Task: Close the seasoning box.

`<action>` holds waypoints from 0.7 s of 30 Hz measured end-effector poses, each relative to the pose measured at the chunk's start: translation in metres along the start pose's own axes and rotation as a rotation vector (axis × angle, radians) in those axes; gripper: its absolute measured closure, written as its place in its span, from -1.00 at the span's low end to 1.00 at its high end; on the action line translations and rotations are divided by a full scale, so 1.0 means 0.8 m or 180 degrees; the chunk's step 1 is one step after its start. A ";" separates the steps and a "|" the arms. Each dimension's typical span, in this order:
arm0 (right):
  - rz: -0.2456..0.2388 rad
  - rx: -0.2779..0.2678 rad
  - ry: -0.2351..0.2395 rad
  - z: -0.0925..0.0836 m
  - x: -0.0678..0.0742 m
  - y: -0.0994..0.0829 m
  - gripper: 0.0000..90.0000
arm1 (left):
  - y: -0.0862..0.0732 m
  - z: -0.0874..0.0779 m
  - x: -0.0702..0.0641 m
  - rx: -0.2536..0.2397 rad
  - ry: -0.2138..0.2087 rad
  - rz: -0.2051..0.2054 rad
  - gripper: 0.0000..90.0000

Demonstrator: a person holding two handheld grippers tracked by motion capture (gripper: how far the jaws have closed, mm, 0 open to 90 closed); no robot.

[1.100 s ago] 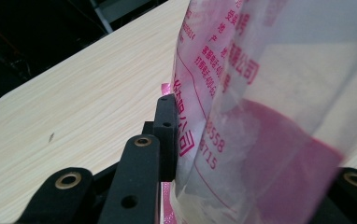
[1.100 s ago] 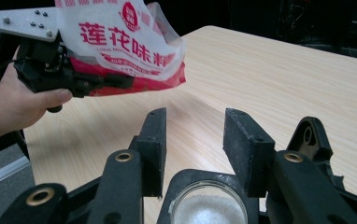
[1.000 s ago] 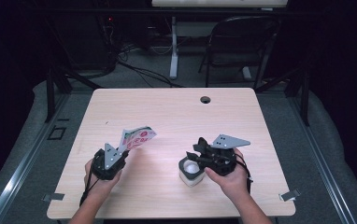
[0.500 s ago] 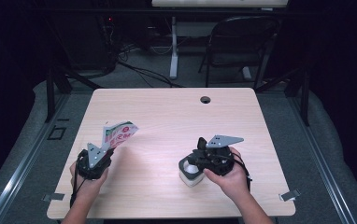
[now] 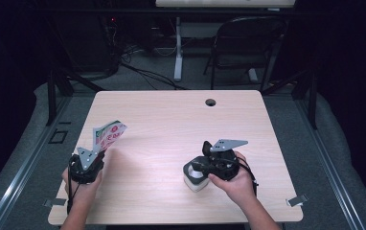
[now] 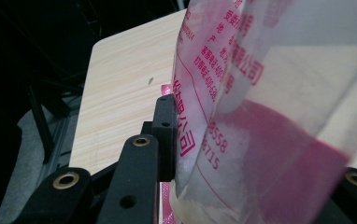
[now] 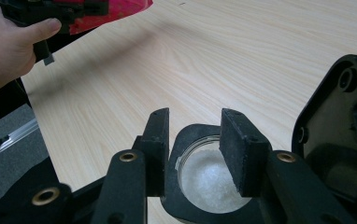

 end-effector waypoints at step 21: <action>-0.0010 0.0016 0.0019 0.000 0.002 -0.002 0.40 | -0.026 0.008 0.020 0.0320 0.0325 0.0110 0.58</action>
Point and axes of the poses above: each handheld gripper's, and its own axes: z roughly forward along the jaws, y roughly out of its top, x roughly to its left, the point moved 10 cm from there along z, roughly forward along the jaws, and after that the axes turned 5 degrees about -y, right-handed, at the moved point
